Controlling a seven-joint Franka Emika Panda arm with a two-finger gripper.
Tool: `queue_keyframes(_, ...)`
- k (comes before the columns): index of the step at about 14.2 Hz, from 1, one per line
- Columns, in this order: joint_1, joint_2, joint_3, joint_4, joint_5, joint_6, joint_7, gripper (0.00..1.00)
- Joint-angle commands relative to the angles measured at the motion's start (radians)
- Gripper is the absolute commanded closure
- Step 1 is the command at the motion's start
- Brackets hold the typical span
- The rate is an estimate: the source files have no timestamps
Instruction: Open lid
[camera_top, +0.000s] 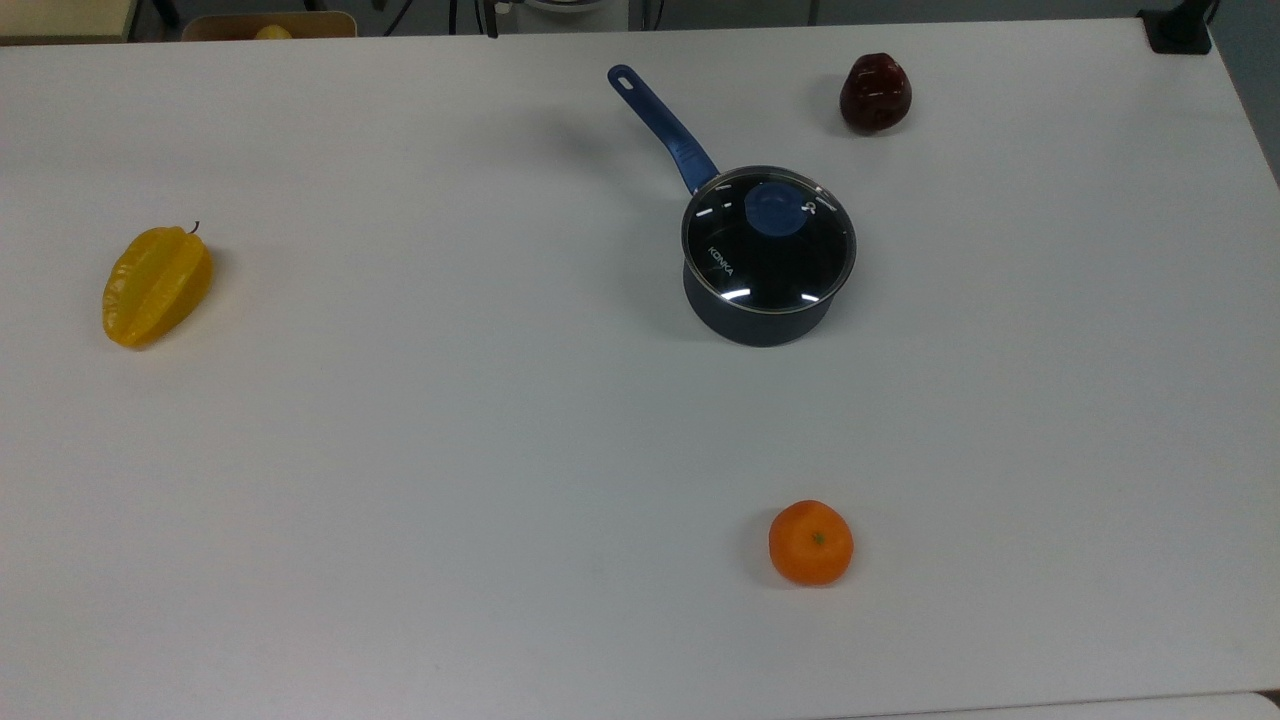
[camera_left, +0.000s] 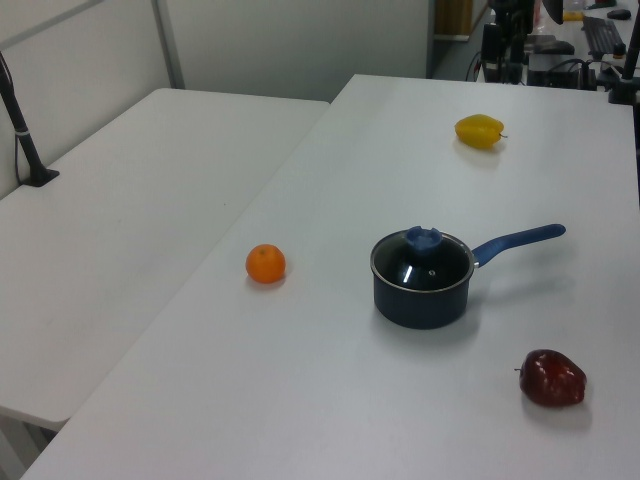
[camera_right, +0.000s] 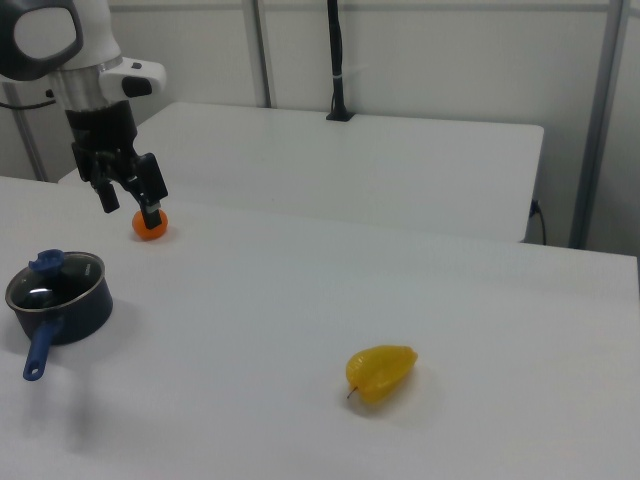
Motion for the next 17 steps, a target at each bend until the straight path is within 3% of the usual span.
queue_keyframes(1,-0.012,-0.013,0.003,-0.009,0.021,-0.006,-0.022,0.0)
queue_keyframes(6,0.026,-0.017,0.018,-0.02,0.024,0.05,-0.039,0.0)
queue_keyframes(7,0.095,-0.017,0.02,-0.024,0.027,0.057,-0.045,0.0)
queue_keyframes(10,0.205,-0.028,0.02,-0.034,0.032,0.054,-0.043,0.0)
queue_keyframes(13,0.302,-0.066,0.02,-0.099,0.075,0.069,-0.045,0.0)
queue_keyframes(17,0.379,-0.106,0.02,-0.25,0.075,0.259,-0.045,0.0)
